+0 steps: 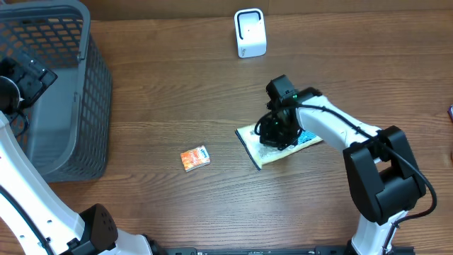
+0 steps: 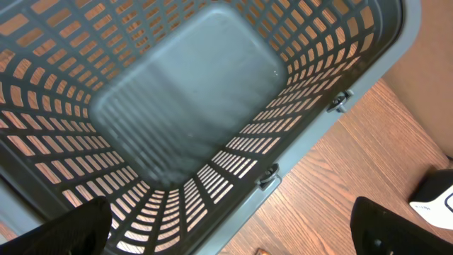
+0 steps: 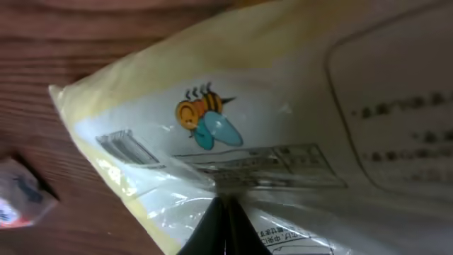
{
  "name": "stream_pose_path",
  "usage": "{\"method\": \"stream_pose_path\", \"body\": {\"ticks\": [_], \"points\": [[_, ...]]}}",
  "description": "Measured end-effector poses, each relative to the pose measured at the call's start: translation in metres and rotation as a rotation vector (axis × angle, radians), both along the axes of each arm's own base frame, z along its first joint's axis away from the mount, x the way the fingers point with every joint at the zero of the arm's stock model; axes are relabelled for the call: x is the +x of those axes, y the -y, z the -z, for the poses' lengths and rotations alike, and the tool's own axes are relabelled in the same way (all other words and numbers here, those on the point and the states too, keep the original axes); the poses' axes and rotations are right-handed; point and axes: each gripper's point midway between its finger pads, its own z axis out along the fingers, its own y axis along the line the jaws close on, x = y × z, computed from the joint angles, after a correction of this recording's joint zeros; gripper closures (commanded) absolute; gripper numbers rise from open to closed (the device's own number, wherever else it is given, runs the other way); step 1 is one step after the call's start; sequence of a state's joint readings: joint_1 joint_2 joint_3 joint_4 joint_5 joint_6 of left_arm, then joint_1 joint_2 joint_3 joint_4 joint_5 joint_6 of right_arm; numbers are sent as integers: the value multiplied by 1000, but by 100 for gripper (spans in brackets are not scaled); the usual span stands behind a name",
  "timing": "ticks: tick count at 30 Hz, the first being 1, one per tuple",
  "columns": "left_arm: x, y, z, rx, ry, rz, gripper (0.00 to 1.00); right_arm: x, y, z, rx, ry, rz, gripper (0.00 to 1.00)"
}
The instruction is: Scan the item barcode
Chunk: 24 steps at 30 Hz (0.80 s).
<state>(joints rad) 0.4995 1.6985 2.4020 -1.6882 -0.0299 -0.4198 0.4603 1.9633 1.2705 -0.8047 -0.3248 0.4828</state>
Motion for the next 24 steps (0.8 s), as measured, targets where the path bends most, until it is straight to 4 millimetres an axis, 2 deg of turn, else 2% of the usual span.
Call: {"method": "stream_pose_path", "body": {"ticks": [2,5,7,11,15,17,18,20,24], "points": [[0,0,0,0,0,0,0,10,-13,-3,54,40,12,96],[0,0,0,0,0,0,0,26,-44,-15,178,123,-5,96],[0,0,0,0,0,0,0,28,-63,-24,246,144,-18,96],[0,0,0,0,0,0,0,25,-69,-36,268,103,-14,92],[0,0,0,0,0,0,0,32,-57,-64,245,64,-15,83],[0,0,0,0,0,0,0,37,-42,-82,209,52,-13,71],[0,0,0,0,0,0,0,38,-34,-89,187,44,-11,59],[0,0,0,0,0,0,0,44,-11,-106,130,44,-6,0],[0,0,0,0,0,0,0,58,40,-130,17,80,-5,0]]}}
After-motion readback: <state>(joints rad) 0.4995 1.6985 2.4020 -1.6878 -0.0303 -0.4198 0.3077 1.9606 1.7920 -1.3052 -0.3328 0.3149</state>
